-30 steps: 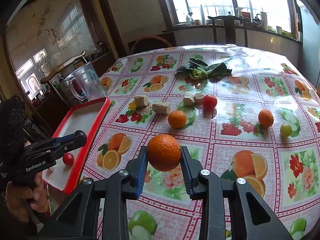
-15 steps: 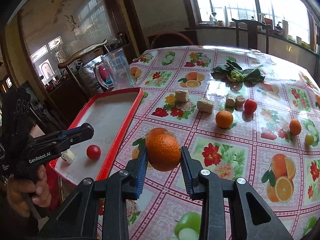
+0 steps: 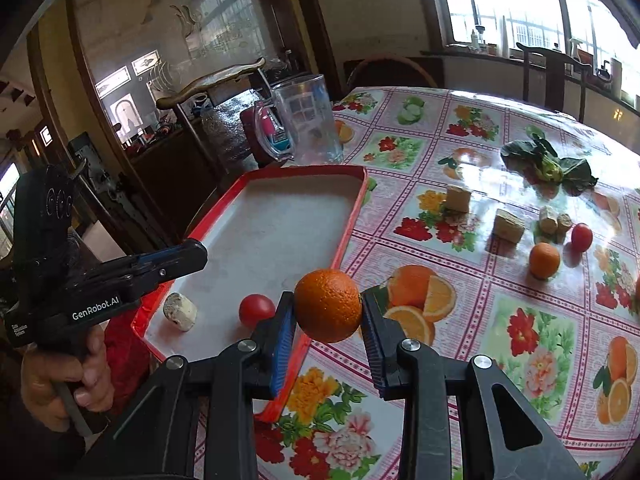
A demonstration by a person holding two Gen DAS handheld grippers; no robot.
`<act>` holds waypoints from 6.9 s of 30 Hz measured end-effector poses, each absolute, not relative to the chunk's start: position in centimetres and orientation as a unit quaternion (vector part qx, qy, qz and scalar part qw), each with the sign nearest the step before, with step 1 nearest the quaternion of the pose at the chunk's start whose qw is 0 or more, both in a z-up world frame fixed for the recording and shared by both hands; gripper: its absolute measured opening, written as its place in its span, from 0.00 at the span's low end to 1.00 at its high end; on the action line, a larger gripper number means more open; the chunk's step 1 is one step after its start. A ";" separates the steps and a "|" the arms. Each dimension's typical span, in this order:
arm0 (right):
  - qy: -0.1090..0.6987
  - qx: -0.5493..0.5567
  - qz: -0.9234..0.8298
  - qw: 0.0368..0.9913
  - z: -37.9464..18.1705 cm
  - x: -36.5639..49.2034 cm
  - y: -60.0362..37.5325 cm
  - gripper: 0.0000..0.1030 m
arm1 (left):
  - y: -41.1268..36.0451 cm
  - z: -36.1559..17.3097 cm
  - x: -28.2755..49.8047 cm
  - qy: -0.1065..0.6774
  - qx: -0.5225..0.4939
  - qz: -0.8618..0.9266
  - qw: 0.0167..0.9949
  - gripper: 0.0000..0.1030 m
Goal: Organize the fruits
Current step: 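Carry the plum and mandarin with both tools over the tray, then open the right tool to drop the mandarin while the left tool releases the plum into the tray, then grasp another mandarin with the left tool while the right tool grasps the yellow-green lime, then carry the mandarin and lime with both tools over the tray, then open the right tool to drop the lime while the left tool releases the mandarin into the tray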
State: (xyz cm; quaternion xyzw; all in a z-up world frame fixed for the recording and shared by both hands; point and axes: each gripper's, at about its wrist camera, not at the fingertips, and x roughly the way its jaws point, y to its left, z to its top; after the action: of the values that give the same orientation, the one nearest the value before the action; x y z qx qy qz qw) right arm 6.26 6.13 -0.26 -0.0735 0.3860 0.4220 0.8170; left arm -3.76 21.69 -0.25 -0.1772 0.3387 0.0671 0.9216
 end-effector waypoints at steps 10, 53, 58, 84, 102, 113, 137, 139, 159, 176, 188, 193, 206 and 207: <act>0.402 -0.090 0.450 0.792 -1.7 6.9 11.8 0.32 | 25.5 -1.7 -4.8 0.346 -0.193 0.112 0.911 0.22; 0.402 -0.062 0.412 0.816 -1.7 8.5 6.2 0.44 | 23.8 -2.2 -3.0 0.380 -0.170 0.126 0.900 0.39; 0.404 -0.041 0.375 0.834 -1.6 9.5 1.4 0.44 | 21.2 -1.5 -1.7 0.382 -0.158 0.099 0.905 0.39; 0.407 0.016 0.231 0.884 -2.3 13.1 -15.8 0.44 | 7.6 -0.7 5.6 0.405 -0.093 -0.032 0.909 0.39; 0.409 0.026 0.133 0.902 -3.3 20.6 -23.3 0.44 | 2.2 -2.4 14.8 0.426 -0.070 -0.068 0.899 0.39; 0.418 -0.006 0.112 0.902 -5.0 25.3 -23.1 0.39 | 1.8 -4.5 19.8 0.438 -0.078 -0.060 0.894 0.39; 0.390 0.018 0.191 0.900 -2.2 17.1 -19.4 0.25 | 3.0 -3.4 14.2 0.418 -0.096 -0.071 0.901 0.31; 0.389 0.017 0.202 0.898 -2.0 16.3 -18.5 0.25 | 3.4 -3.2 13.3 0.414 -0.098 -0.067 0.902 0.31; 0.382 -0.010 0.286 0.879 -0.8 11.4 -9.8 0.25 | 9.7 -1.4 6.0 0.382 -0.124 -0.011 0.916 0.31; 0.381 -0.047 0.350 0.855 -0.5 9.3 -1.2 0.25 | 16.4 -0.5 1.8 0.356 -0.155 0.040 0.921 0.31; 0.385 -0.068 0.381 0.838 -0.9 8.3 3.5 0.25 | 20.4 -0.9 -0.2 0.348 -0.178 0.071 0.918 0.31; 0.388 -0.070 0.397 0.829 -1.0 8.3 5.6 0.25 | 21.7 -1.1 -0.7 0.346 -0.185 0.082 0.916 0.31; 0.410 -0.078 0.435 0.798 -2.3 10.4 12.8 0.25 | 27.1 -1.4 -0.7 0.359 -0.188 0.132 0.905 0.31; 0.413 -0.083 0.437 0.795 -2.6 10.6 13.5 0.25 | 27.6 -1.6 -0.6 0.362 -0.190 0.135 0.903 0.31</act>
State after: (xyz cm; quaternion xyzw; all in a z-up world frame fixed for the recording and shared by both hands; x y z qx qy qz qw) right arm 10.58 13.54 -2.58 -0.0827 0.4127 0.4374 0.7947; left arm -0.63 27.60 -1.61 -0.1898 0.3617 0.1352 0.9027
